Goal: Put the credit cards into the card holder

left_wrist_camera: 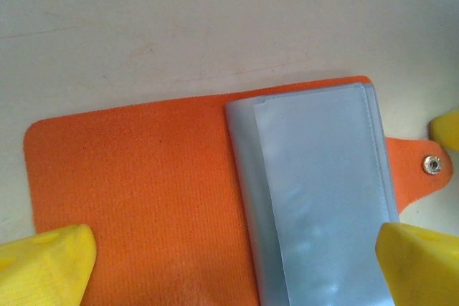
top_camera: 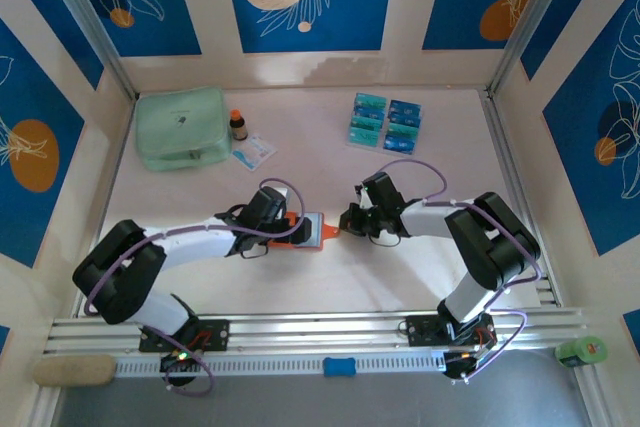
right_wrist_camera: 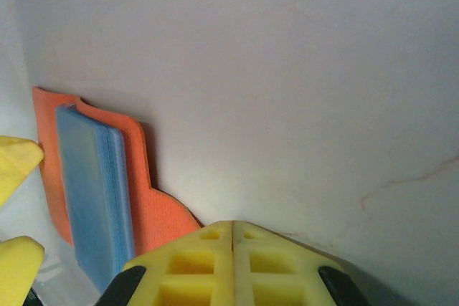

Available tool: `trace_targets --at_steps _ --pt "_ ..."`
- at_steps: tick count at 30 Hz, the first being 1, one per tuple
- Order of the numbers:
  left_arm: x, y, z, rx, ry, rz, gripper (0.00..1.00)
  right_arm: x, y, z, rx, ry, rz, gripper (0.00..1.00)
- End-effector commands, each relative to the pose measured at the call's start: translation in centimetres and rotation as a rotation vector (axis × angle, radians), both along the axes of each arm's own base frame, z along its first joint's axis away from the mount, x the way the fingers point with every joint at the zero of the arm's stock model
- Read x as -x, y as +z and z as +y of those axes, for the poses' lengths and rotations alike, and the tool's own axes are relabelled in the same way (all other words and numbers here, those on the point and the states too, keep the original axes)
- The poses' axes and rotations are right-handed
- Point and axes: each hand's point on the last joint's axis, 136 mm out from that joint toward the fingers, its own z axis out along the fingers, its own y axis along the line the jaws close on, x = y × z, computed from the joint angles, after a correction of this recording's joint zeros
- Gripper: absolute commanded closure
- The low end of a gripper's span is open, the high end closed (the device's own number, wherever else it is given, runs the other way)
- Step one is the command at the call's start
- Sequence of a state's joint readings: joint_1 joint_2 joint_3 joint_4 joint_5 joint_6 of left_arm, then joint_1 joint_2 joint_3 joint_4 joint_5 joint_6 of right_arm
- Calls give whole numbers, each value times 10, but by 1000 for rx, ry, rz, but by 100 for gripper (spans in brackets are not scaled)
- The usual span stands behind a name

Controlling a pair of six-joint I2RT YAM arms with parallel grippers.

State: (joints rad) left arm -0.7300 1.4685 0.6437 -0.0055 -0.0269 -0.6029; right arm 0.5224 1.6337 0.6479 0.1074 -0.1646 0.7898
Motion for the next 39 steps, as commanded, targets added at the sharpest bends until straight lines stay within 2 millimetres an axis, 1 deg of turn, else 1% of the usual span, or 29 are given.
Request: trace_targets --at_steps 1,3,6,13,15,19,23,29,35,39 --pt "3 12 -6 16 -26 -2 0 1 -5 -7 32 4 24 100" --pt "3 16 -8 22 -33 -6 0 -1 -2 -7 31 10 18 100" --pt "1 23 -10 29 -40 -16 0 -3 9 -5 21 22 5 100" --pt "-2 39 -15 42 -55 -42 0 -9 43 5 -19 37 -47 100" --pt "-2 40 -15 40 -60 -44 0 -11 51 10 -32 47 -53 100" --pt "0 33 -12 22 -67 -35 0 -13 60 23 -52 73 -53 97" --pt "4 21 -7 -7 -72 -19 0 -14 62 39 -72 110 -40 97" --pt "9 6 -2 -29 -75 -7 0 -13 54 61 -59 169 -13 98" --pt "10 -2 1 -47 -77 -3 0 -13 36 70 -33 188 20 100" --pt "9 -3 2 -55 -76 -8 0 -13 27 72 -22 196 36 100"
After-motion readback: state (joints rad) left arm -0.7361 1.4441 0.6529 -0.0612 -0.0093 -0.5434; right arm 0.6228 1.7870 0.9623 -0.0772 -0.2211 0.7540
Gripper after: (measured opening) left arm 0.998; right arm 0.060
